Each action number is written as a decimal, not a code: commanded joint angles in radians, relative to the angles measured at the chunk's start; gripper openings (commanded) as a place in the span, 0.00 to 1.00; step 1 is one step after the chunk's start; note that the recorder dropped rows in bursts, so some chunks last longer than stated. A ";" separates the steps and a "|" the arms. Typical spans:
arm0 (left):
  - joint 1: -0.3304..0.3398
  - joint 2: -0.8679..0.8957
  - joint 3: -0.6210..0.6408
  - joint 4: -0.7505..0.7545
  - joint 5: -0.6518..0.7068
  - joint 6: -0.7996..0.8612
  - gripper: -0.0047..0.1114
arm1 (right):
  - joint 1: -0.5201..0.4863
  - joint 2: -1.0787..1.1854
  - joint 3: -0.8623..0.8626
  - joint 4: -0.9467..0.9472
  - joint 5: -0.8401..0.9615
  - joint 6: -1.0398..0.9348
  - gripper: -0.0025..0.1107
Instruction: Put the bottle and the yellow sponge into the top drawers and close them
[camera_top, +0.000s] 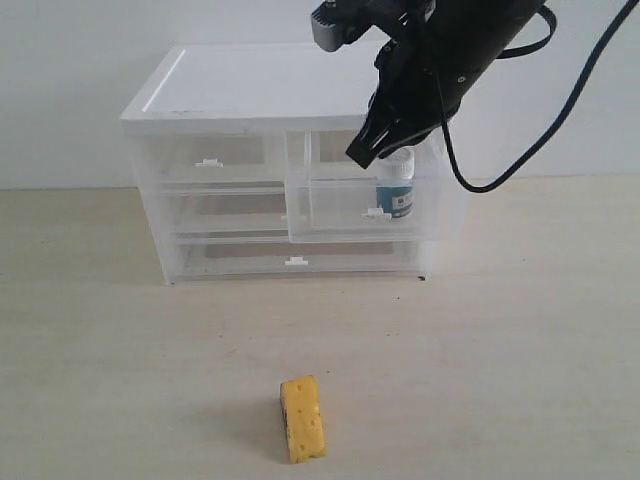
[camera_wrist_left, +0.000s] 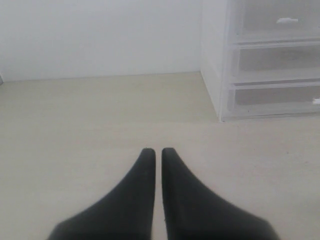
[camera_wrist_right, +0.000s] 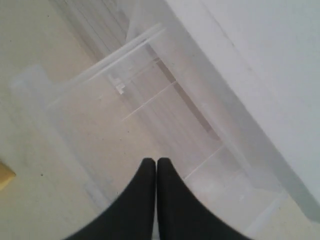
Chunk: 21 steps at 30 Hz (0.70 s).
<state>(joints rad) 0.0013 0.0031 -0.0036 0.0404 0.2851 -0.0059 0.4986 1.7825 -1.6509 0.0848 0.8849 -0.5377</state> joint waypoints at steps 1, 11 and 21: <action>0.004 -0.003 0.004 -0.007 -0.001 -0.001 0.08 | 0.000 0.026 -0.005 0.019 -0.049 0.005 0.02; 0.004 -0.003 0.004 -0.007 -0.001 -0.001 0.08 | 0.000 0.101 -0.005 0.225 -0.273 -0.042 0.02; 0.004 -0.003 0.004 -0.007 -0.001 -0.001 0.08 | 0.000 -0.076 -0.007 0.098 -0.189 0.106 0.02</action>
<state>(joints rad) 0.0013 0.0031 -0.0036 0.0404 0.2851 -0.0059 0.4986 1.7498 -1.6549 0.2472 0.6447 -0.4985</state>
